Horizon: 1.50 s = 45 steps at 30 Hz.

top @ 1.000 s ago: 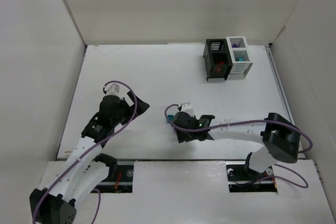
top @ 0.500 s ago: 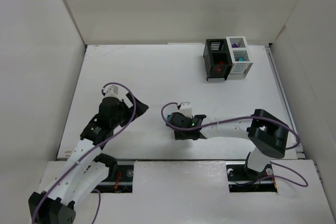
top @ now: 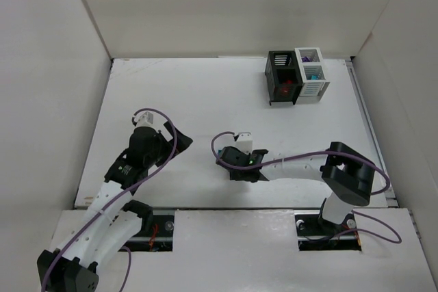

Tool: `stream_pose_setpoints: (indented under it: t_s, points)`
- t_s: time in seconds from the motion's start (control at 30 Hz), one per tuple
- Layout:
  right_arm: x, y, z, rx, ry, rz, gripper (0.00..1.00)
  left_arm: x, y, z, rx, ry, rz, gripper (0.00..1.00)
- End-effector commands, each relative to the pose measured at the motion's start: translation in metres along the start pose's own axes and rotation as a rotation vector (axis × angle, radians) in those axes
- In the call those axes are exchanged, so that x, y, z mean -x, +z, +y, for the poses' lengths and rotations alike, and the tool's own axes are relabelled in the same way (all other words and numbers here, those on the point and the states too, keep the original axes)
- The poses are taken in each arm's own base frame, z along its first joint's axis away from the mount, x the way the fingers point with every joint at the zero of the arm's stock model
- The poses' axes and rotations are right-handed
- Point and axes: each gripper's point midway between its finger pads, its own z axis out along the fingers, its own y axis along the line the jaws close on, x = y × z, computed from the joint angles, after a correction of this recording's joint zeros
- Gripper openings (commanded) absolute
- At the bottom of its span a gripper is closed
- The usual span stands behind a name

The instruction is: Sort the legos into containers by color

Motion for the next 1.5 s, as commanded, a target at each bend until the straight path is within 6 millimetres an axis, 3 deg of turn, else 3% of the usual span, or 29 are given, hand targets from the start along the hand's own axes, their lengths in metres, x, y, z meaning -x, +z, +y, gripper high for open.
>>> stream_pose_setpoints:
  t_s: [0.0,0.4,0.57,0.7,0.73,0.8,0.83,0.9,0.93,0.97,1.03,1.07,1.13,1.17,1.23,1.27,1.4,1.43,1.47]
  points:
    - [0.003,0.002,0.002,-0.012,0.017,-0.018,0.39,0.009,-0.005,-0.011,-0.024,0.000,-0.027,1.00]
    - [0.010,-0.015,0.004,0.023,0.024,-0.019,0.28,0.009,-0.005,-0.011,-0.017,0.000,-0.021,1.00]
    - [0.039,-0.046,0.015,0.107,0.006,-0.080,0.28,0.011,-0.003,-0.013,-0.034,0.000,-0.035,1.00]
    - [0.081,-0.069,0.021,0.112,-0.027,-0.184,0.28,0.007,0.010,-0.018,-0.062,0.001,-0.013,1.00]
    - [0.103,-0.079,0.028,0.128,-0.008,-0.222,0.28,0.008,0.013,-0.019,-0.065,0.002,-0.015,1.00]
    - [0.128,-0.085,0.028,0.128,-0.039,-0.259,0.28,0.009,0.023,-0.020,-0.060,0.001,-0.011,1.00]
    - [0.153,-0.088,0.031,0.143,-0.013,-0.292,0.28,0.012,0.025,-0.022,-0.062,0.012,-0.013,1.00]
    - [0.183,-0.091,0.028,0.147,-0.030,-0.342,0.28,0.012,0.032,-0.022,-0.047,0.020,-0.001,1.00]
    - [0.193,-0.088,0.026,0.145,-0.035,-0.343,0.28,0.019,0.033,-0.030,-0.061,0.021,-0.012,1.00]
    - [0.227,-0.092,0.018,0.143,0.009,-0.389,0.28,0.023,0.035,-0.031,-0.059,0.033,-0.025,1.00]
    - [0.258,-0.089,0.009,0.137,-0.002,-0.428,0.28,0.032,0.042,-0.039,-0.062,0.043,-0.040,1.00]
    - [0.291,-0.093,-0.009,0.121,0.043,-0.474,0.28,0.035,0.044,-0.042,-0.066,0.052,-0.045,1.00]
    - [0.320,-0.084,-0.026,0.101,0.047,-0.500,0.28,0.039,0.055,-0.043,-0.047,0.065,-0.041,1.00]
    - [0.349,-0.087,-0.047,0.084,0.090,-0.545,0.28,0.047,0.056,-0.053,-0.063,0.066,-0.055,1.00]
    - [0.370,-0.071,-0.067,0.049,0.090,-0.553,0.28,0.052,0.070,-0.049,-0.024,0.069,-0.045,1.00]
    - [0.396,-0.076,-0.088,0.028,0.124,-0.597,0.28,0.059,0.071,-0.057,-0.033,0.082,-0.054,1.00]
    - [0.424,-0.041,-0.126,-0.038,0.137,-0.573,0.28,0.071,0.090,-0.056,0.003,0.092,-0.046,1.00]
    - [0.443,-0.045,-0.141,-0.055,0.166,-0.608,0.28,0.075,0.093,-0.054,0.011,0.087,-0.048,1.00]
    - [0.444,-0.024,-0.149,-0.079,0.159,-0.584,0.28,0.069,0.100,-0.050,0.025,0.086,-0.023,1.00]
